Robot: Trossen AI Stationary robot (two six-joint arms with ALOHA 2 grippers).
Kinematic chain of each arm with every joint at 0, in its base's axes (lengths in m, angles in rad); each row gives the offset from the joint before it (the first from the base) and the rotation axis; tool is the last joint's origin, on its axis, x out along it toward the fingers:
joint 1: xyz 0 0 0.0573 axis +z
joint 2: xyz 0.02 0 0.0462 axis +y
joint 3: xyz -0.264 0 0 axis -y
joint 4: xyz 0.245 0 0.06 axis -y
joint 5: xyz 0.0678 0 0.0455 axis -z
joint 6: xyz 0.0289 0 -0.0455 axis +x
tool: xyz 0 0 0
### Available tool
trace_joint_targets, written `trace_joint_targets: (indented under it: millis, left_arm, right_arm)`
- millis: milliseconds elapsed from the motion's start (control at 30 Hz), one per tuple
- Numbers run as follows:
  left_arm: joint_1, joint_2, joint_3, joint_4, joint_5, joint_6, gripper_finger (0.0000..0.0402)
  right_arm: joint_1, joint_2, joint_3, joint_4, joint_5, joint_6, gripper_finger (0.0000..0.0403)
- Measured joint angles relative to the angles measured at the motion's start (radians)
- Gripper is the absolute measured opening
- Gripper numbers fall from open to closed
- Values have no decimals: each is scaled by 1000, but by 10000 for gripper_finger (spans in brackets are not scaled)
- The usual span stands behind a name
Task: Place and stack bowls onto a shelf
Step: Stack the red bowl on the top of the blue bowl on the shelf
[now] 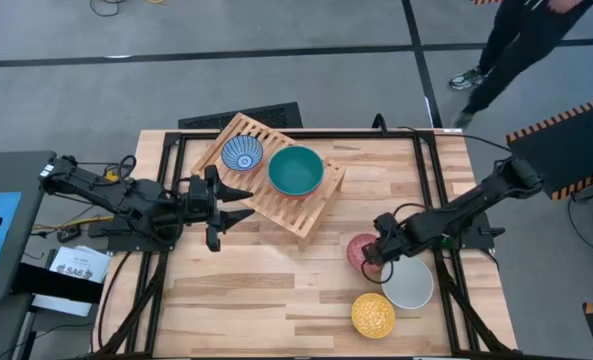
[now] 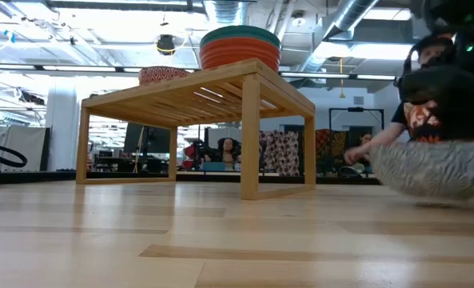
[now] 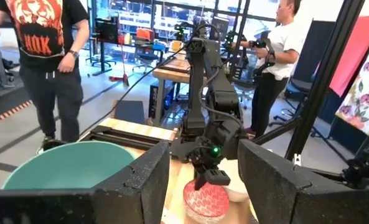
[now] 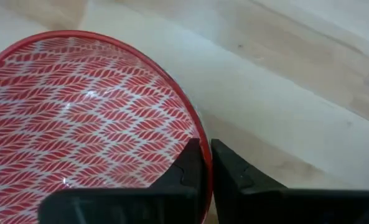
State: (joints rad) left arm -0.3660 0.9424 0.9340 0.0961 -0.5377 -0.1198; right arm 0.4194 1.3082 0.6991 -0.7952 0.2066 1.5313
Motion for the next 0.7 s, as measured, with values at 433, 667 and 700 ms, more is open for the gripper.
trace_joint_targets:
  millis: [433,667,700]
  left_arm:
    - [-18,122,142,-71,21,-155,176]
    - [-26,378,469,-501,68,-437,176]
    - [-24,412,506,-521,77,-526,176]
  right_arm:
    - [1,-118,293,-177,19,-179,35]
    - [23,-1,516,-175,134,-280,35]
    - [27,23,544,-176,145,-295,35]
